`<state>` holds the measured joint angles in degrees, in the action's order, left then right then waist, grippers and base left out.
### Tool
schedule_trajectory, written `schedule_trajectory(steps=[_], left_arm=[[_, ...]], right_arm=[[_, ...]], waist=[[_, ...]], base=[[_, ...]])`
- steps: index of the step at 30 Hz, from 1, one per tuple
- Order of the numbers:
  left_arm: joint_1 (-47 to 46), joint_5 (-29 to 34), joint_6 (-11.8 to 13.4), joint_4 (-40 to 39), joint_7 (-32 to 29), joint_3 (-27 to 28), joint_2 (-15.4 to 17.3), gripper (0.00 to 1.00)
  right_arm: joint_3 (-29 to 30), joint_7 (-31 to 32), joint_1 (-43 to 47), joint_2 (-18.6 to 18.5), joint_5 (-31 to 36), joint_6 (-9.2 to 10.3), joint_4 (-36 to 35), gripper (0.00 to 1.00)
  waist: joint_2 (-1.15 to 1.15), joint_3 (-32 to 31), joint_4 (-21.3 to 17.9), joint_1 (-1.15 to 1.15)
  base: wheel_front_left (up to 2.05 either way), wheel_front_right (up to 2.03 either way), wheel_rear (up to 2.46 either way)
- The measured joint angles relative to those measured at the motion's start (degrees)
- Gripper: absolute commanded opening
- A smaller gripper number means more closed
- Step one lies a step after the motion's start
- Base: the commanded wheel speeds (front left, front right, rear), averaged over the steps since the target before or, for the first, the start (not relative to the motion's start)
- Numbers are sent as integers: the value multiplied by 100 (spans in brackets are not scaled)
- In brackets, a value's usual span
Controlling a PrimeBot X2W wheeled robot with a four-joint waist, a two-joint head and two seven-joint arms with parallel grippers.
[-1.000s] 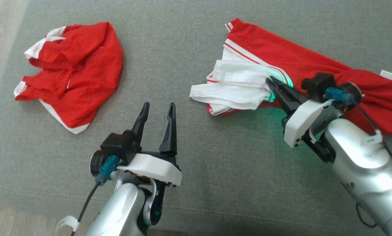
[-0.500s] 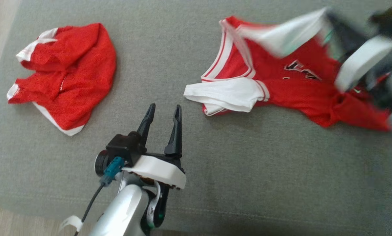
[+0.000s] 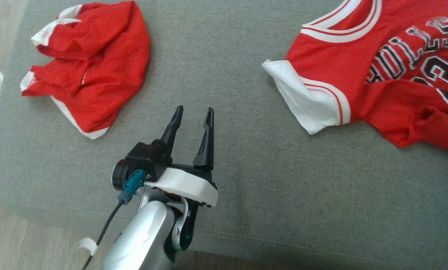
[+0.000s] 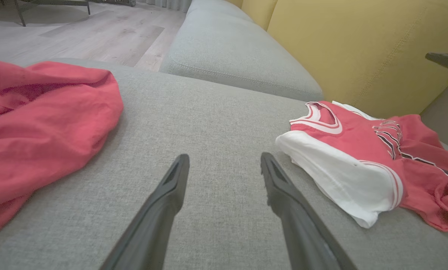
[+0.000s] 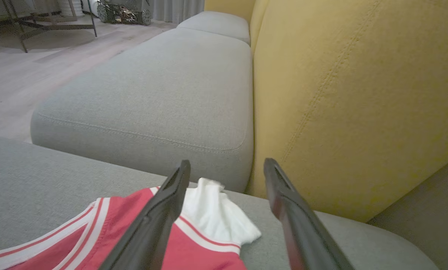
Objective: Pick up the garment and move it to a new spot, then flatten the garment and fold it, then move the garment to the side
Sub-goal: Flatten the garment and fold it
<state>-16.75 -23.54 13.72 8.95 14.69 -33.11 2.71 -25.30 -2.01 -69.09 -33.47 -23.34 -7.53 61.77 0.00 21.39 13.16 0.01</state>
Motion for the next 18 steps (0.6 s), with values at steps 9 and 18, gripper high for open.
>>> schedule_trajectory(steps=[9, 18], left_arm=[[-12, 29, -21, 58, 0, 238, -1, 100], [40, 130, -118, 156, 0, 545, -4, 100]], right_arm=[[-66, -880, 221, 598, -157, 0, 164, 100], [75, -1221, 1495, 1026, -467, 0, -683, 100]], waist=[[0, -172, -525, 0], [0, -637, -1271, -1]], base=[[0, 0, 0], [0, 0, 0]])
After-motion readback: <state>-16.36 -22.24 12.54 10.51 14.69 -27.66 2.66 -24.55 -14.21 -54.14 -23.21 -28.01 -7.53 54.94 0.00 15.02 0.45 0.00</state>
